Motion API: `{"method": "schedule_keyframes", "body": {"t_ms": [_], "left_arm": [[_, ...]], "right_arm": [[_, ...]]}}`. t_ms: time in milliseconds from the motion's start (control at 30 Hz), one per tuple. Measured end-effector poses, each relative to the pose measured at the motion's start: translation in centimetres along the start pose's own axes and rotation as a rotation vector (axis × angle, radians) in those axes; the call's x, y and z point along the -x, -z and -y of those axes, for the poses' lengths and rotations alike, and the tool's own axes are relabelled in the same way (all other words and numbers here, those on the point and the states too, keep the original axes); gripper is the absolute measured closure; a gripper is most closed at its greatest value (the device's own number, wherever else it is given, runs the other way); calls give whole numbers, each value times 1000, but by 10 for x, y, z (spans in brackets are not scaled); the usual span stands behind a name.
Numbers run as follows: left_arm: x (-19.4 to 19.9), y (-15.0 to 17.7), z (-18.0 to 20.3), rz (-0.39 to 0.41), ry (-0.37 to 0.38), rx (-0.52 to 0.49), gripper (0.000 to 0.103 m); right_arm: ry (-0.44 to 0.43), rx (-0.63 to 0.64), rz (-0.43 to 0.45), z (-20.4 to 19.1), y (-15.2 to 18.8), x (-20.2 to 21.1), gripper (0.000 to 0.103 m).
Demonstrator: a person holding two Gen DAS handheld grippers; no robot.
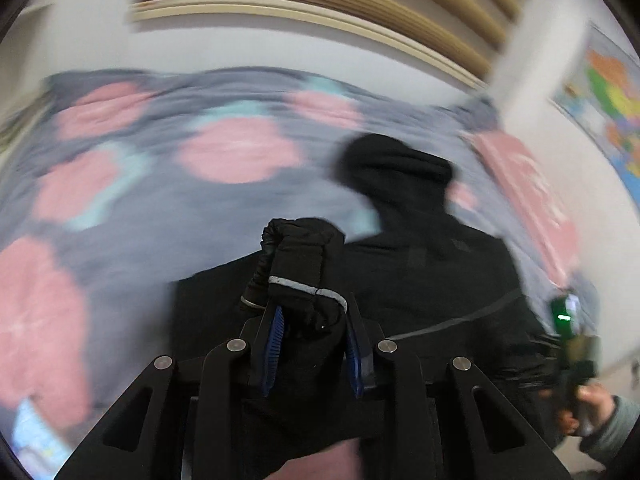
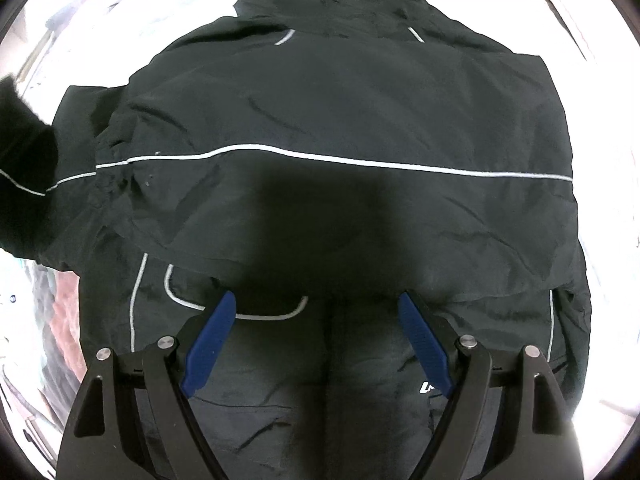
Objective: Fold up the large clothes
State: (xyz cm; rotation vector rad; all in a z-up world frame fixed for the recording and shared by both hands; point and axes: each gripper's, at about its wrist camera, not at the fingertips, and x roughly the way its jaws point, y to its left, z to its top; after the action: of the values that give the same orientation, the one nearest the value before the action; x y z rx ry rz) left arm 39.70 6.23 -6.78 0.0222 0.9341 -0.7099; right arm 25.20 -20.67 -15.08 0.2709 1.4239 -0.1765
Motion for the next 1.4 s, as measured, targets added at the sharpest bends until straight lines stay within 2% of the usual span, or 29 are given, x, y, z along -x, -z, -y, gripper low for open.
{"method": "schedule_keyframes", "body": {"t_ms": [133,233,267,400,533,600,700,767,833,933,1067,1133,1233,1333,1400], "left_arm": [[-51,-10,81,-55,143,-105,75],[-95,-13,114,-116,238,-106,75],[-108,-11,122,-137,249,-102,75],[-169,2,135,-253,261,-66,74],[-222,24,121,-408,392,97,71],[-228,28,114,-449,474,175,70],[-207,20,116,-427,534,188,66],[-185,14,119,-390,552,176,44],[-158,6,117,-341,533,163,36],[-124,-1,105,-284,492,168,35],[-99,-6,81,-221,387,215,35],[-86,-5,67,-188,305,233,35],[-69,-4,45,-156,238,253,35],[-60,2,27,-146,192,287,35],[-55,6,15,-139,169,308,36]], "right_arm": [[-8,-38,-5,23,1,-2,18],[-5,-65,1,41,2,-1,18],[-6,-73,1,45,2,-2,18],[-14,-111,-9,65,5,-8,18],[-28,-123,-33,79,3,-16,18],[-46,-117,-36,82,1,-17,18],[-96,-108,-6,76,-10,-9,18],[-133,-90,22,74,-18,0,18],[-167,-67,54,67,-29,9,18],[-225,-52,70,54,-46,11,18],[-290,-60,41,28,-65,-8,18],[-348,-90,21,36,-75,-26,18],[-470,-168,-27,34,-86,-43,18],[-538,-197,-72,24,-90,-51,18],[-555,-174,-59,15,-91,-44,17]]}}
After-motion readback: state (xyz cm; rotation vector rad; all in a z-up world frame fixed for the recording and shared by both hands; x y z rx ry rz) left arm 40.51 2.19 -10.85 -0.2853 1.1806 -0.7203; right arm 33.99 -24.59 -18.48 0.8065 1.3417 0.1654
